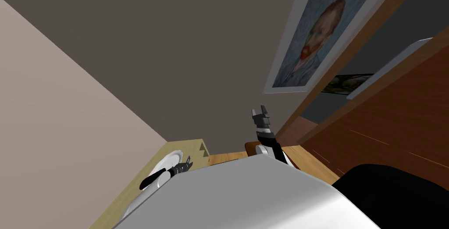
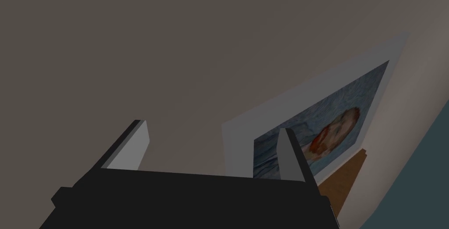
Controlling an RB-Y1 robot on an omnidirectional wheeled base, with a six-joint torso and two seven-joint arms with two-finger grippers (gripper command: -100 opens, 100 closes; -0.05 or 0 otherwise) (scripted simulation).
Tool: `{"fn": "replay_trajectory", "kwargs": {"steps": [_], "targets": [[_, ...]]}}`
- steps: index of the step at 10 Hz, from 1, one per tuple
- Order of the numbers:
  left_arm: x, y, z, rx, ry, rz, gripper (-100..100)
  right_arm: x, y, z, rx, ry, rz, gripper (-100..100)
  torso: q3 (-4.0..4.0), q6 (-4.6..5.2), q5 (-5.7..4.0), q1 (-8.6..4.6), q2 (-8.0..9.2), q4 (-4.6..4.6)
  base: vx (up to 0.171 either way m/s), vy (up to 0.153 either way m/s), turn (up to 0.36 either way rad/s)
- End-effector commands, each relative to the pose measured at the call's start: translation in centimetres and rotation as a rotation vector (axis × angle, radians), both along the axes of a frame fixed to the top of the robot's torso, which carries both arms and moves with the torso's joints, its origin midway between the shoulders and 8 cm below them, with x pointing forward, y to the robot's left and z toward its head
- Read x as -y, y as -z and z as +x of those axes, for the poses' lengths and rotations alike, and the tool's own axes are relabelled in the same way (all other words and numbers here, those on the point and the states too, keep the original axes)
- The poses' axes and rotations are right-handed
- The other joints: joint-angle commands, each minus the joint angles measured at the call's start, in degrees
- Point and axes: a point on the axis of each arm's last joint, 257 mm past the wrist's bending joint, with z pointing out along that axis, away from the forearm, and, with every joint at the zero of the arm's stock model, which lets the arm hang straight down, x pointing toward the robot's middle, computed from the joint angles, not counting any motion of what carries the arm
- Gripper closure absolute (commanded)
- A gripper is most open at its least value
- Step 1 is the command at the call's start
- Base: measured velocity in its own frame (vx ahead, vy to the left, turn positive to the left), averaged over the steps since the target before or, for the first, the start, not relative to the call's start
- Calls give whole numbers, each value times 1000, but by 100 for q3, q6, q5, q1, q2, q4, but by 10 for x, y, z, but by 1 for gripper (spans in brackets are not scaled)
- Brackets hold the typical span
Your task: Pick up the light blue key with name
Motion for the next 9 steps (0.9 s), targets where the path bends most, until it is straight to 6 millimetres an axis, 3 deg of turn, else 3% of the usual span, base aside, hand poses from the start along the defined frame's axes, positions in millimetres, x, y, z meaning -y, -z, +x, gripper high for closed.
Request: {"fn": "replay_trajectory", "kwargs": {"steps": [1, 2, 3, 5, 6, 7, 9], "targets": [[0, 7, -3, -14, -3, -7, -100, 0, 0, 0, 0, 0, 0, 0, 0, 0, 0, 0, 0, 0, -5, -7, -16], [-2, 2, 19, 17, 44, 9, -100, 0, 0, 0, 0, 0, 0, 0, -1, -1, 1, 8, -2, 0, -20, -34, 196], [1, 4, 27, 19, 46, 0, -100, 0, 0, 0, 0, 0, 0, 0, 0, -3, 1, 2, 0, 0, -22, -47, 119], [2, 17, 17, -15, 36, -15, -100, 0, 0, 0, 0, 0, 0, 0, -1, 0, 0, 2, -1, 0, -7, -14, -12], [0, 9, 41, 23, 82, 6, -100, 0, 0, 0, 0, 0, 0, 0, -2, -1, 2, 9, -3, -1, -18, -30, 212], [3, 11, 48, 21, 83, -4, -100, 0, 0, 0, 0, 0, 0, 0, -1, -4, 1, 3, -1, 0, -21, -45, 107], [4, 25, 37, -15, 72, -21, -100, 0, 0, 0, 0, 0, 0, 0, 0, 0, 0, 3, -1, 0, -10, -14, -14]]}}
